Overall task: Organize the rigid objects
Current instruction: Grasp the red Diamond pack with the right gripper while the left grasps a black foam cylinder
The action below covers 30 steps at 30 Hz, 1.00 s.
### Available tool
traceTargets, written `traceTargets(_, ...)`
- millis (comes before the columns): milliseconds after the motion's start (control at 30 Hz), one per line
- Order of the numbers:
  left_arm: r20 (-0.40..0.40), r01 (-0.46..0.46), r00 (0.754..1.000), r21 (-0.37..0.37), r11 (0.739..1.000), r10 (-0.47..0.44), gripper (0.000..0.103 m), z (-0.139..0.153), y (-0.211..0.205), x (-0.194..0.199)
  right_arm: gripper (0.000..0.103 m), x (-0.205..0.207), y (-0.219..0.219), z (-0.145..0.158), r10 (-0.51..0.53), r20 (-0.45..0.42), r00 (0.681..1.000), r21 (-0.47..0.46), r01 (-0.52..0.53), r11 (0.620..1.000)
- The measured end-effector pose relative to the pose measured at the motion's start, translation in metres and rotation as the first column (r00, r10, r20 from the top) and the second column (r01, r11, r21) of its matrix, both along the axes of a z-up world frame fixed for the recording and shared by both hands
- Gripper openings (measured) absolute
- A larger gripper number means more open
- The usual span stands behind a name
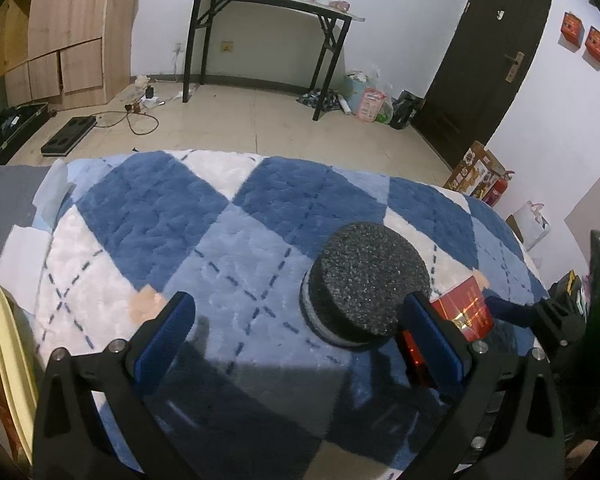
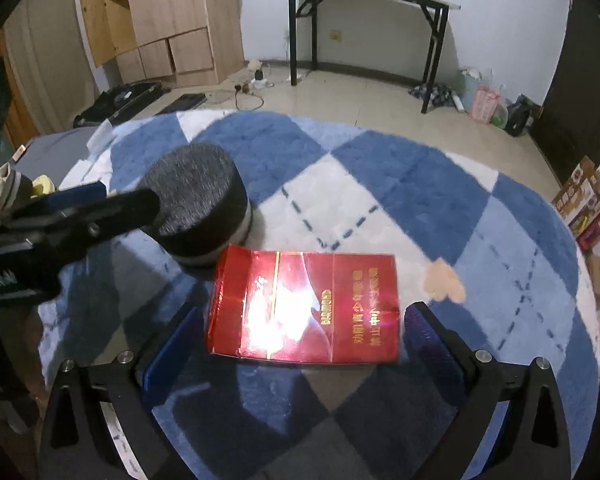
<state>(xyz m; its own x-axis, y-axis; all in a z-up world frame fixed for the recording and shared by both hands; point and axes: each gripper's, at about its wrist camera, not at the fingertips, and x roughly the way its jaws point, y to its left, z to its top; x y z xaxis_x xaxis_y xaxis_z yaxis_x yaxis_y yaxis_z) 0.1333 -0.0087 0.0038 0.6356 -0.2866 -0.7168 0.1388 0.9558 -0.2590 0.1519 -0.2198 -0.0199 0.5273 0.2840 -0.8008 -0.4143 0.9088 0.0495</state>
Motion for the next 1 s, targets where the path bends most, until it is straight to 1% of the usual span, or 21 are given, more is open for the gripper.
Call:
traceTargets(100,-0.002,0.007,1.0,0.01,1.0,-0.007,0.103,-0.001,-0.003,0.0,0.102,0.003,0.003,-0.007,0.01,-0.003,1.0,-0.002,-0.01,1.0)
traceTargets(133,-0.004,0.011,1.0,0.012,1.0,-0.01,0.103,-0.002,-0.004,0.0,0.1,0.002,0.004,-0.007,0.019,0.005,1.0,-0.003,-0.019,1.0)
traceTargets(167,-0.006,0.017,1.0,0.014,1.0,-0.017,0.103,-0.002,-0.005,0.0,0.092,0.002,0.004,-0.007,0.028,0.012,1.0,-0.001,-0.028,1.0)
traceTargets(233,-0.005,0.016,1.0,0.015,1.0,-0.016,0.103,-0.003,-0.006,0.0,0.091,0.004,0.003,-0.009,0.032,0.037,0.999,-0.012,-0.032,0.999)
traceTargets(300,-0.006,0.02,1.0,0.014,1.0,-0.02,0.103,-0.003,-0.006,0.0,0.091,0.004,0.003,-0.011,0.05,0.035,0.998,-0.018,-0.05,0.999)
traceTargets(433,-0.007,0.035,0.999,0.022,0.999,-0.035,0.103,-0.005,-0.012,0.0,0.091,0.003,0.002,-0.009,0.061,0.061,0.996,-0.051,-0.058,0.997)
traceTargets(567,0.006,0.049,0.999,0.033,0.998,-0.05,0.103,-0.005,-0.022,-0.001,0.091,0.009,-0.026,0.0,-0.032,0.11,0.993,-0.059,0.039,0.997)
traceTargets(667,0.039,0.063,0.997,0.051,0.997,-0.065,0.103,-0.003,-0.034,0.001,0.091,0.016,-0.051,0.003,-0.115,0.118,0.986,-0.039,0.12,0.992)
traceTargets(767,0.072,0.109,0.991,0.096,0.989,-0.116,0.103,-0.003,-0.051,0.004,0.091,0.02,-0.064,0.004,-0.141,0.113,0.983,-0.013,0.144,0.99)
traceTargets(900,0.073,0.149,0.984,0.144,0.978,-0.16,0.103,-0.009,-0.066,0.0,0.091,0.023,-0.077,0.004,-0.168,0.11,0.98,0.033,0.165,0.986)
traceTargets(967,0.083,0.163,0.98,0.173,0.971,-0.179,0.103,-0.011,-0.075,-0.003,0.091,0.025,-0.086,0.001,-0.181,0.096,0.979,0.055,0.176,0.983)
traceTargets(1000,0.085,0.166,0.979,0.176,0.97,-0.183,0.103,-0.013,-0.078,-0.003,0.091,0.025,-0.089,0.001,-0.186,0.09,0.978,0.062,0.181,0.982)
